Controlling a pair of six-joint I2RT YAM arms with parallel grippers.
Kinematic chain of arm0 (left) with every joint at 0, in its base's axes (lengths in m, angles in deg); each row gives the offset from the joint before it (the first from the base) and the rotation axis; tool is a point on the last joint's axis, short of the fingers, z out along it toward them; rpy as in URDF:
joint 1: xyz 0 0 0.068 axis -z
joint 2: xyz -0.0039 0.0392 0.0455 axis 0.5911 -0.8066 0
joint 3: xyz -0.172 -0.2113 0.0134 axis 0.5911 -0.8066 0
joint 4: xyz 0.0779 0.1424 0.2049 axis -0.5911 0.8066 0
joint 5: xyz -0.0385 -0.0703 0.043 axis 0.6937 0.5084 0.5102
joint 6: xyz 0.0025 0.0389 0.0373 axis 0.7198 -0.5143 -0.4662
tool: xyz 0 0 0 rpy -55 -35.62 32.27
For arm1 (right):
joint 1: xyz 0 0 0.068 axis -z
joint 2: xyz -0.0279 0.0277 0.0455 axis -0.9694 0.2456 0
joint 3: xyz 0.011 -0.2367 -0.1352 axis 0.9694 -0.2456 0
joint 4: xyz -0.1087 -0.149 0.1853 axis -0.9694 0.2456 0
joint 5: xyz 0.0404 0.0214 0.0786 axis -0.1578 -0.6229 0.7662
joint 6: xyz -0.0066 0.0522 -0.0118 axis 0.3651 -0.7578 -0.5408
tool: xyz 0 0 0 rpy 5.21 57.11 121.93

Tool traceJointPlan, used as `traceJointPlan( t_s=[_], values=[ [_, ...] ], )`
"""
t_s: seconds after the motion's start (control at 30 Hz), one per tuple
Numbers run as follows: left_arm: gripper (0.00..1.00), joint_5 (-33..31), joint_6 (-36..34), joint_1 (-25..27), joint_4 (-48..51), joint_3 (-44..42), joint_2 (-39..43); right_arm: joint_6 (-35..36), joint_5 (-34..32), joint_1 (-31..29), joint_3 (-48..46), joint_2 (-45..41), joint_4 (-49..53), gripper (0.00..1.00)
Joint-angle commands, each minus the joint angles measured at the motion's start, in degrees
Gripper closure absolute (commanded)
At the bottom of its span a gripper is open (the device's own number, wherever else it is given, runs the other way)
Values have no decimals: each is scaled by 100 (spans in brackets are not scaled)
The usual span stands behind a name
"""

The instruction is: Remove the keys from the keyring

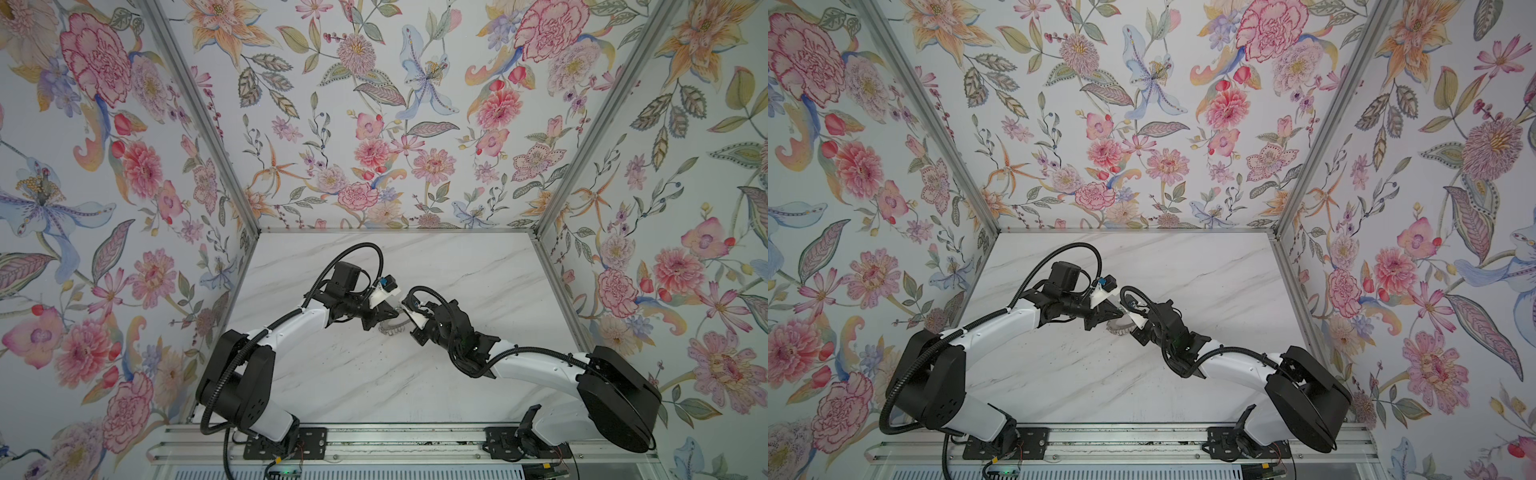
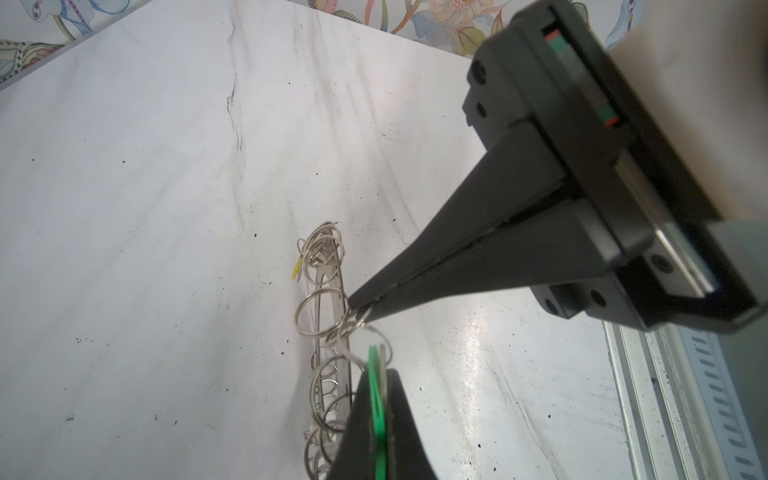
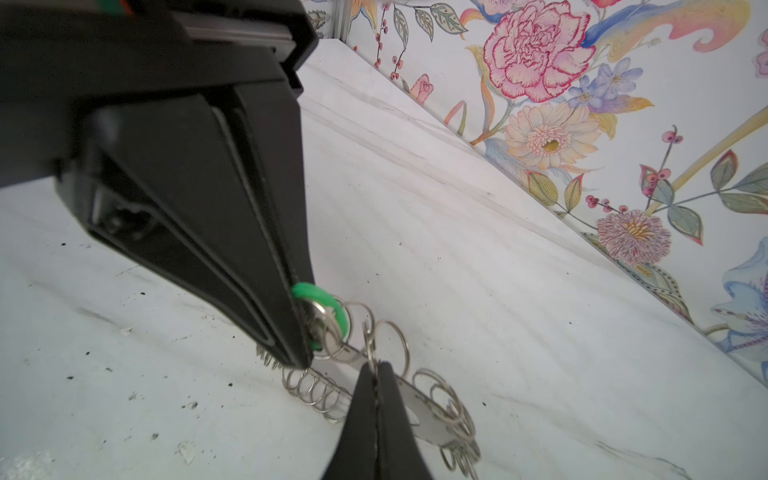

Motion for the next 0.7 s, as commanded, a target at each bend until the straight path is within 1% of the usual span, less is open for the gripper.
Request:
traceJointPlan(
  t_s=[0.0,0.07,0.2,0.27,0.4,0.47,0.6,0.67],
  values=[
    [100,-1056,-268,232,8,0,305,134,-86,64,-45,-143,-21,100],
    [100,-1551,-286,341,-190,-131,427,116,-78,81,-17,-133,10,100],
    [100,-1865,-274,361,-753,-488,742,116,-43,66,2,-137,100,100],
    [100,-1928,-251,370,-917,-592,888,82,7,86,1,-125,88,100],
    [100,-1812,-296,412,-890,-551,950,90,97,82,112,-72,220,100],
    [100,-1917,-348,532,-833,-539,951,90,124,85,119,-62,160,100],
    [100,-2069,-434,689,-703,-498,919,133,253,69,294,-16,373,100],
    [100,-2255,-498,792,-648,-486,932,134,305,65,305,-16,373,100]
  ],
)
